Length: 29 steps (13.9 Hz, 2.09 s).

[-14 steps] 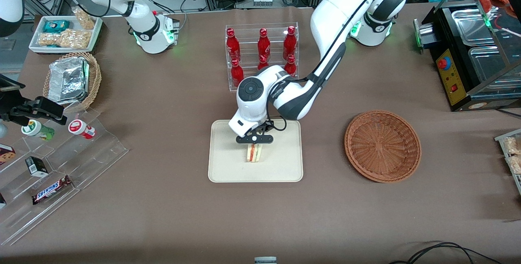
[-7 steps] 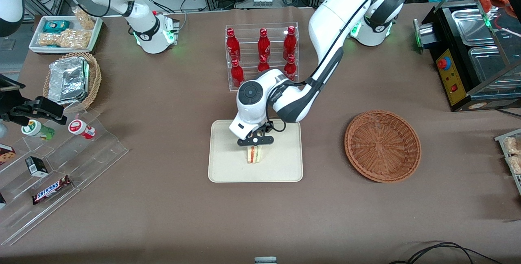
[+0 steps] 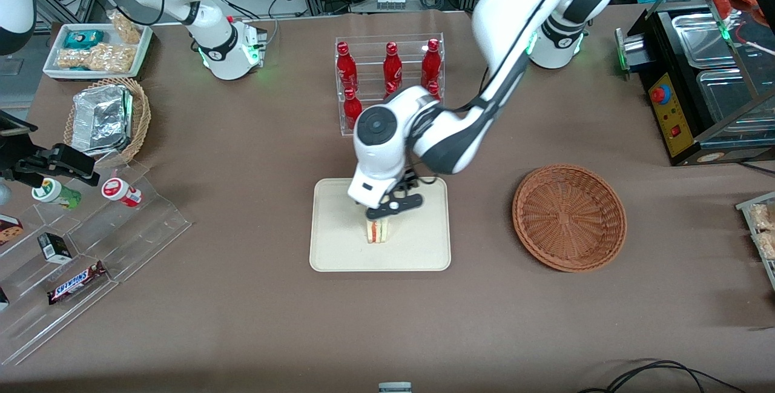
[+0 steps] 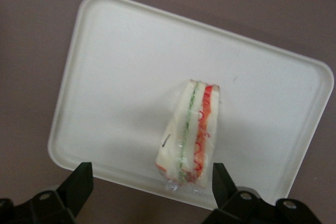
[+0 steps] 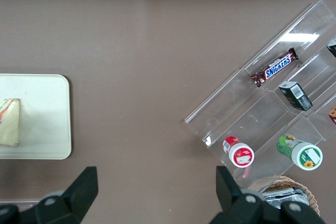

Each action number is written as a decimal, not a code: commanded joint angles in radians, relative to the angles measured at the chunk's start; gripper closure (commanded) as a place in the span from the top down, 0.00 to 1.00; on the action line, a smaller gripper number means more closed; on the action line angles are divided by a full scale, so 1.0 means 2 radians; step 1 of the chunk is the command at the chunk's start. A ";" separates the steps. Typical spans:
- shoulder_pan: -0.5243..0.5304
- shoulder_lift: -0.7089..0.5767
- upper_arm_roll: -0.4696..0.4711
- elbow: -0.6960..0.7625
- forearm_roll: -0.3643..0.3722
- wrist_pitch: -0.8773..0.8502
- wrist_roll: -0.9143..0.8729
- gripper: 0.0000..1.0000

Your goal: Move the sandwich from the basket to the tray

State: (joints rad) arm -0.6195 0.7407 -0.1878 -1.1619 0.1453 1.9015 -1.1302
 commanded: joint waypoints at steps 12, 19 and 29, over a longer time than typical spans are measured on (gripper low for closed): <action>0.390 -0.261 0.000 -0.104 -0.108 -0.355 0.478 1.00; 0.403 -0.379 0.000 -0.271 -0.040 -0.260 0.527 1.00; 0.317 -0.374 0.018 -0.191 -0.034 -0.290 0.522 1.00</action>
State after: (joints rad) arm 0.0405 0.0045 -0.1809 -1.5508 0.0688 1.3341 -0.0873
